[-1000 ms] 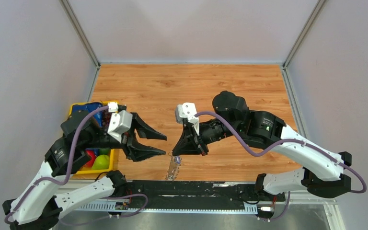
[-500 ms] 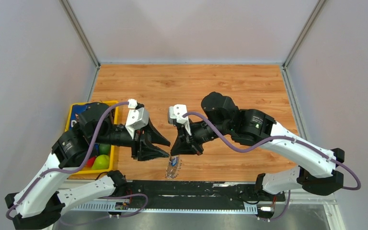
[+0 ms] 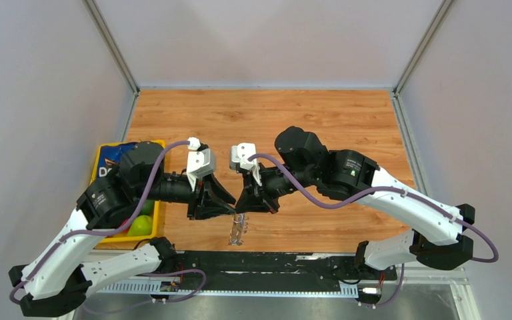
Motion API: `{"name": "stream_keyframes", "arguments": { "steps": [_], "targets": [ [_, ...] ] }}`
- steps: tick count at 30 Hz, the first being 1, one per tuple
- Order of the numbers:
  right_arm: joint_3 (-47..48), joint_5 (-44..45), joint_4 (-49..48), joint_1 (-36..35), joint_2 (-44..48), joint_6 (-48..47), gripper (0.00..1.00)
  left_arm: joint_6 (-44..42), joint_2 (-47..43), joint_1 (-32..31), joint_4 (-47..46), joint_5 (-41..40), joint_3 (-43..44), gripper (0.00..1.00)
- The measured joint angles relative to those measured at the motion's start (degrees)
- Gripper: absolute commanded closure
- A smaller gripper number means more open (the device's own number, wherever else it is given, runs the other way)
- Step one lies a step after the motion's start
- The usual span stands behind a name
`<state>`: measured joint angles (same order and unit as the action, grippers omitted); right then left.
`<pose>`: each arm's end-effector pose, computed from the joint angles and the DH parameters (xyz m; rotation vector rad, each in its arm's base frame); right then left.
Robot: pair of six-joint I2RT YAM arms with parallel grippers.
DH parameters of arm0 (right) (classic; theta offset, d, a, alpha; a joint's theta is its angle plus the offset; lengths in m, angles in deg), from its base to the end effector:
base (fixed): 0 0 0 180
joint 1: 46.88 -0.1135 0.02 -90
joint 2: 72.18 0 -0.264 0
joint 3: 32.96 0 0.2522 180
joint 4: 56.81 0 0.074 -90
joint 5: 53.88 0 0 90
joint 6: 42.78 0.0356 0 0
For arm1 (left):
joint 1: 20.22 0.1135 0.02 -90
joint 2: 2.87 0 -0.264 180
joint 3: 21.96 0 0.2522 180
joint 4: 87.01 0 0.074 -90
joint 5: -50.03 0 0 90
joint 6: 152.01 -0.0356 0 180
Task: Put the keys on the keyring
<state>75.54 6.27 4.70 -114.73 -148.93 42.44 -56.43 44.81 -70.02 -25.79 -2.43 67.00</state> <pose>0.0835 0.2521 0.4511 -1.5929 1.5871 1.1791 0.0660 -0.1117 0.4402 1.1941 1.6734 -1.2532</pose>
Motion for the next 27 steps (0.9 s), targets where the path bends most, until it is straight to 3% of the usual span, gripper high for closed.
{"name": "stream_keyframes", "arguments": {
  "steps": [12,27],
  "targets": [
    [0.24,0.61,0.00,0.00,0.02,-0.02,1.00,-0.17,-1.38,0.00,0.55,-4.98,0.31,0.70],
    [0.33,0.61,0.02,0.00,0.02,-0.02,1.00,-0.15,-1.33,0.00,0.33,-3.32,0.31,0.67]
  ]
}}
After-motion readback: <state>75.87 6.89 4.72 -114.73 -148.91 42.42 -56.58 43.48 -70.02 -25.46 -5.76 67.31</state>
